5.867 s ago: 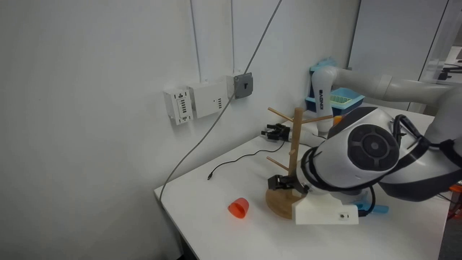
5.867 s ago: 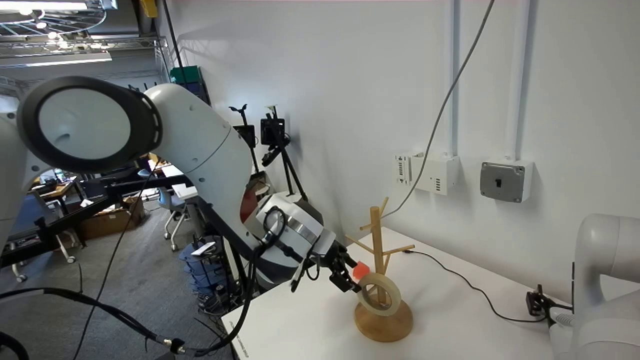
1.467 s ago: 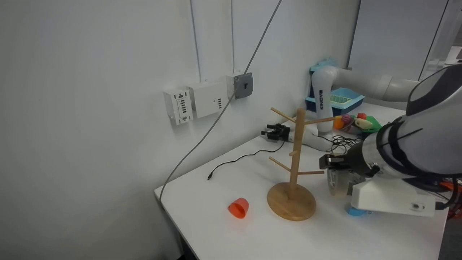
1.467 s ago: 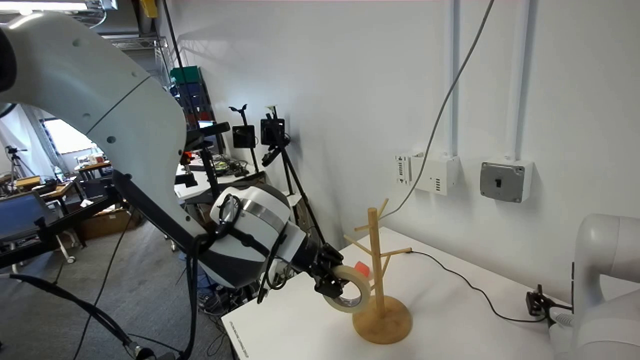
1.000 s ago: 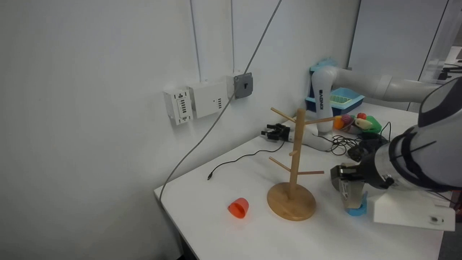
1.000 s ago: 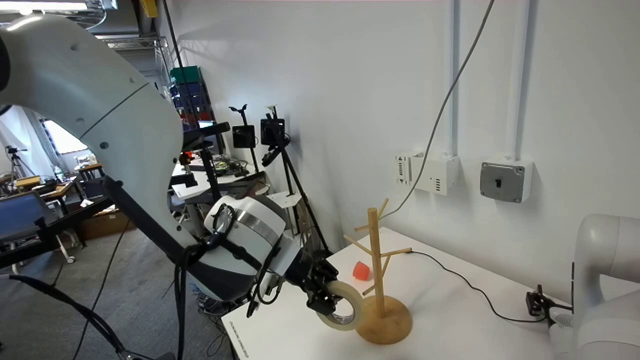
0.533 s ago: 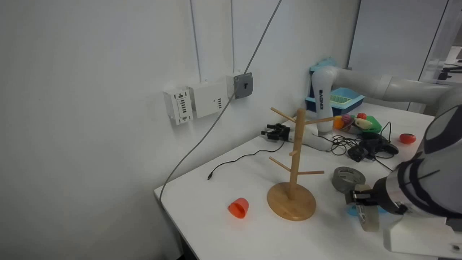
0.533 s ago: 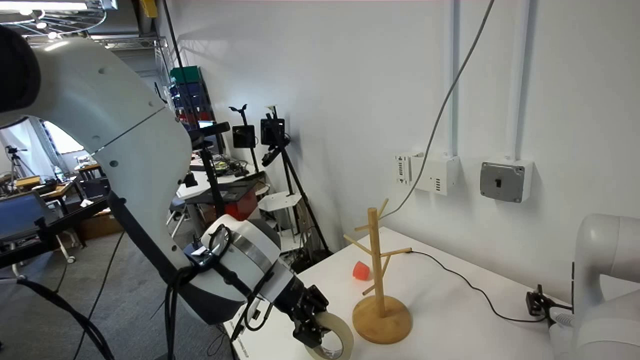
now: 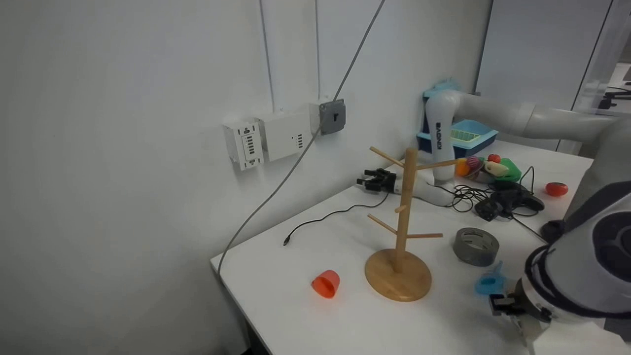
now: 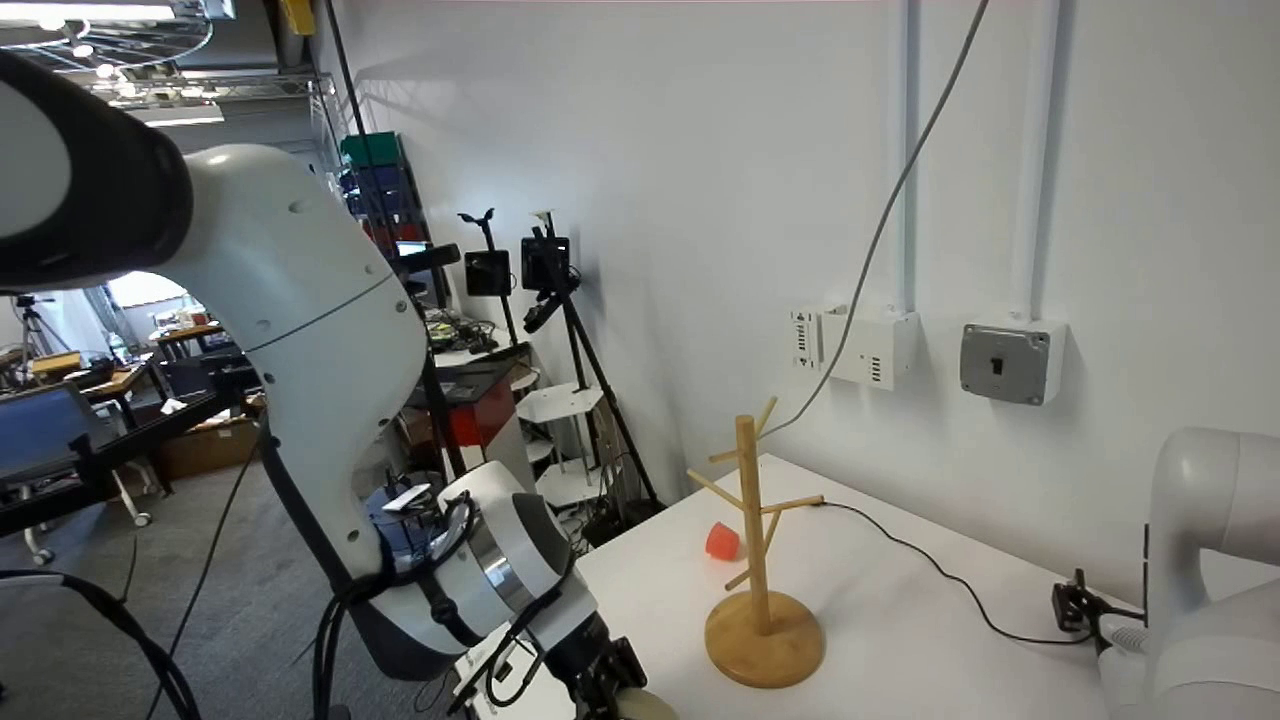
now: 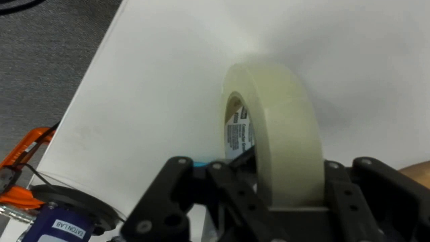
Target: Remove the tape off of the wooden holder then put the dark brown tape on the bottom position of the wooden holder then put the peg on the top position of the wooden holder
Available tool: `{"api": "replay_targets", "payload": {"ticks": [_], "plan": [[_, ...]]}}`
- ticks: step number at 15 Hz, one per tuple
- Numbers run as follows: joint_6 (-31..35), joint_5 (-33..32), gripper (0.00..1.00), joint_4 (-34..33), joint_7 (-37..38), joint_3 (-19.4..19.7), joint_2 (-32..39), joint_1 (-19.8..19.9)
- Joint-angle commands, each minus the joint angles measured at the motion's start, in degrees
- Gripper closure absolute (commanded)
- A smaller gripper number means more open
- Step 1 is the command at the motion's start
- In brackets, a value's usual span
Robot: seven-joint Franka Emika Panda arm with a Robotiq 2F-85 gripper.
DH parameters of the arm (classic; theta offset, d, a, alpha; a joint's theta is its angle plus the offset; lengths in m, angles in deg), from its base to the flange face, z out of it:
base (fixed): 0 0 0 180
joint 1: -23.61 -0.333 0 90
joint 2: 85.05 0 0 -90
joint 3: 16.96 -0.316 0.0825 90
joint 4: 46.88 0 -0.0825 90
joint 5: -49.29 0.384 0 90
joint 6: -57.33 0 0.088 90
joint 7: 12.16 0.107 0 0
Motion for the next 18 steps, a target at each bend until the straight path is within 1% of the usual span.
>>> {"api": "replay_targets", "payload": {"ticks": [1,3,4,5,6,9,12,13,14,15,18], "plan": [[-1.30,9.12,0.98,-2.16,-10.42,-1.20,2.19,2.38],[-1.90,12.97,0.98,-3.34,-14.82,-1.57,2.18,2.79],[-2.30,14.48,0.85,-3.91,-16.55,-1.65,2.21,2.86],[-2.55,15.80,0.65,-4.55,-18.24,-1.77,2.22,2.94],[-2.72,16.87,0.60,-5.09,-19.77,-1.85,2.24,2.94],[-3.02,18.91,0.35,-6.32,-23.12,-2.00,2.11,2.68],[-3.17,20.67,0.13,-7.15,-25.56,-2.19,2.14,2.65],[-3.23,21.09,0.05,-7.32,-26.20,-2.20,2.16,2.66],[-3.25,21.39,0.01,-7.46,-26.67,-2.14,2.17,2.59],[-3.28,21.76,0.00,-7.52,-27.17,-2.13,2.19,2.54],[-3.36,22.98,0.00,-7.64,-27.72,-2.31,2.24,2.51]]}}
